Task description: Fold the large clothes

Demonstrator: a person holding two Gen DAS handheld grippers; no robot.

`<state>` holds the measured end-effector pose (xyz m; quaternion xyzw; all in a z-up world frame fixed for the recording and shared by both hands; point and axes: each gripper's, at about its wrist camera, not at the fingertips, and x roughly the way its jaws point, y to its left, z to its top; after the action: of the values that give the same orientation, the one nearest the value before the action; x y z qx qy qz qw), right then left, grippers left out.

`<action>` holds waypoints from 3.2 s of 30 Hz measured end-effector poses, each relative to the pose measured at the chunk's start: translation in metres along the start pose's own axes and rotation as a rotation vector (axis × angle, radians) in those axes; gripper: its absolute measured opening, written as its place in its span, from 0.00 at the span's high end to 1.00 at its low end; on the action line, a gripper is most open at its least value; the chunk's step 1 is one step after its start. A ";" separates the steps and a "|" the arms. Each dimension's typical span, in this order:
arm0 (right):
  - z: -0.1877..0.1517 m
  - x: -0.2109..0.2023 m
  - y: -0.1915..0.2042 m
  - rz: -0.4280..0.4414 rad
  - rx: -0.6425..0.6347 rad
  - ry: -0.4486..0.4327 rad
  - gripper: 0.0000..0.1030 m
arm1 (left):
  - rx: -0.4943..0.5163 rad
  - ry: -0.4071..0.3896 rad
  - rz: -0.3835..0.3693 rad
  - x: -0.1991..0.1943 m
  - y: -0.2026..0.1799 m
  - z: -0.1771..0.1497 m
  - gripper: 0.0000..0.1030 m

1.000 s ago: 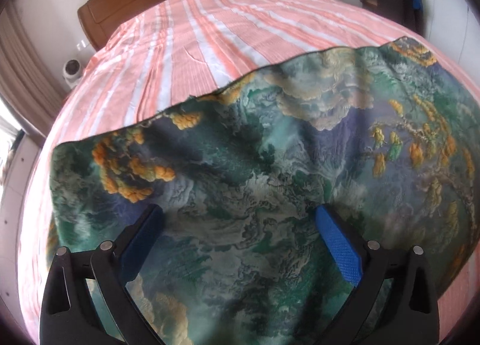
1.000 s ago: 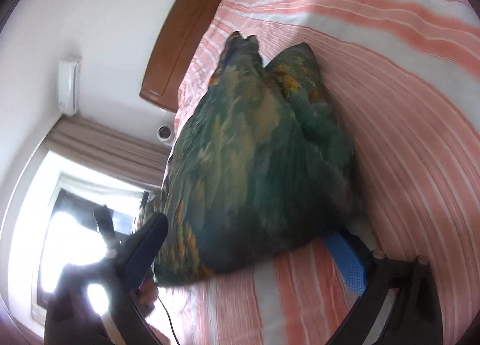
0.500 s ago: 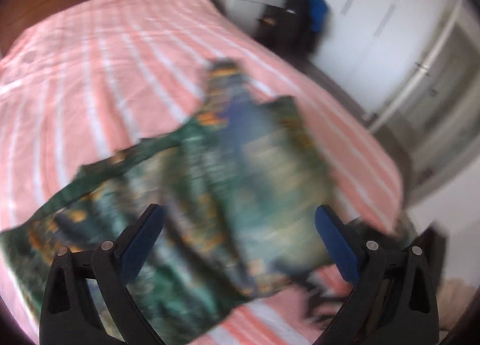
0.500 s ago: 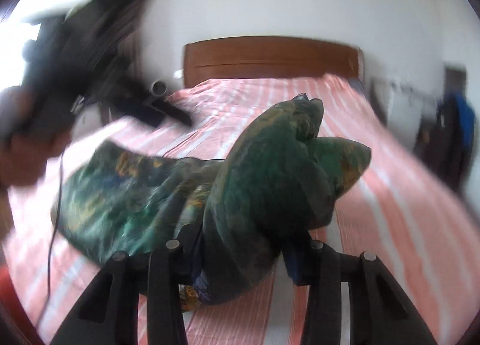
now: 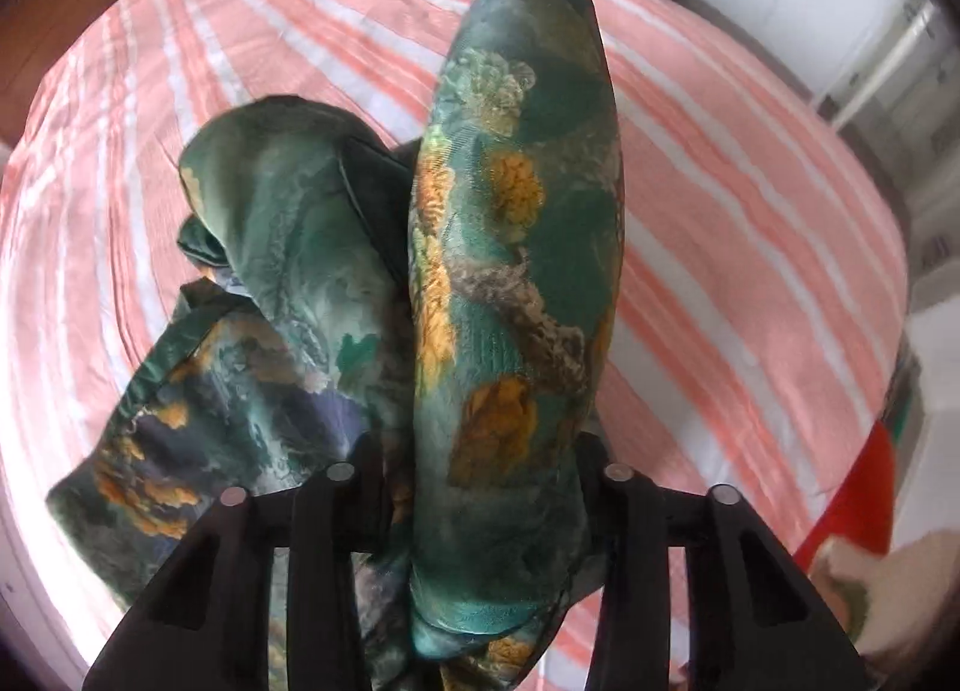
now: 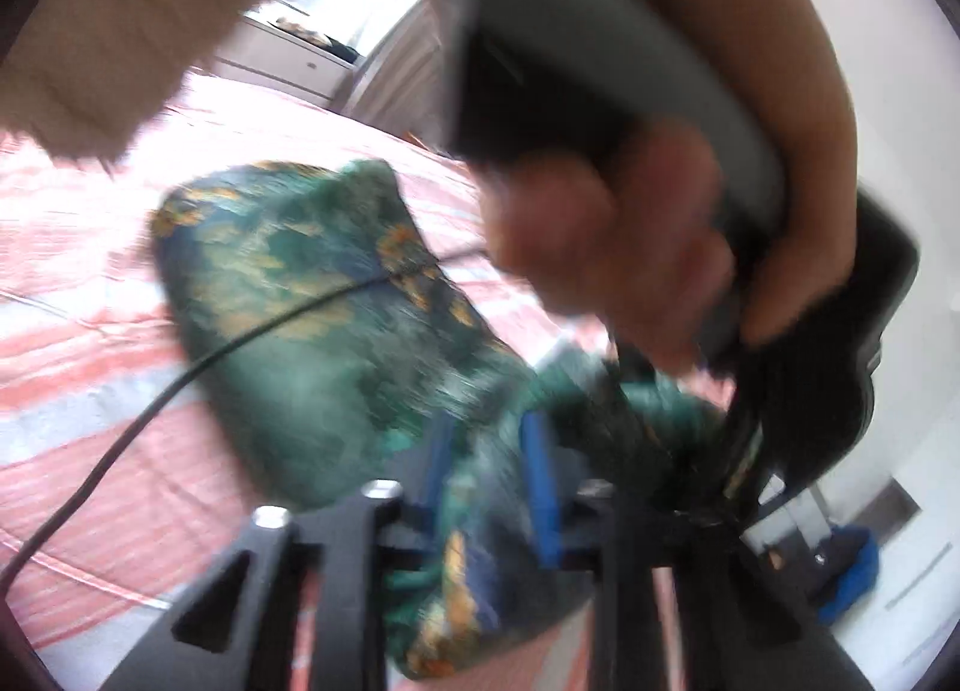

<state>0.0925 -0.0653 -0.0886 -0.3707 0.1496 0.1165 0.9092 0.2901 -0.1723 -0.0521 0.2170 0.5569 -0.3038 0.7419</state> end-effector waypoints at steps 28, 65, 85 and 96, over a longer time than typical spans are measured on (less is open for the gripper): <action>0.058 0.189 -0.019 0.578 0.607 0.331 0.19 | -0.864 -0.350 -0.220 -0.020 0.287 -0.337 0.58; 0.059 0.159 0.032 0.438 0.562 0.254 0.10 | -0.785 -0.466 0.060 0.027 0.326 -0.256 0.04; 0.052 0.076 -0.078 0.428 0.846 0.270 0.01 | -0.813 -0.508 0.037 -0.103 0.305 -0.293 0.01; -0.048 0.040 -0.103 0.415 1.003 0.425 0.02 | -0.832 -0.443 0.148 -0.103 0.290 -0.383 0.01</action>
<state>0.1539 -0.1671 -0.0700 0.1268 0.4350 0.1303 0.8819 0.2050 0.3109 -0.0674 -0.1292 0.4426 -0.0403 0.8864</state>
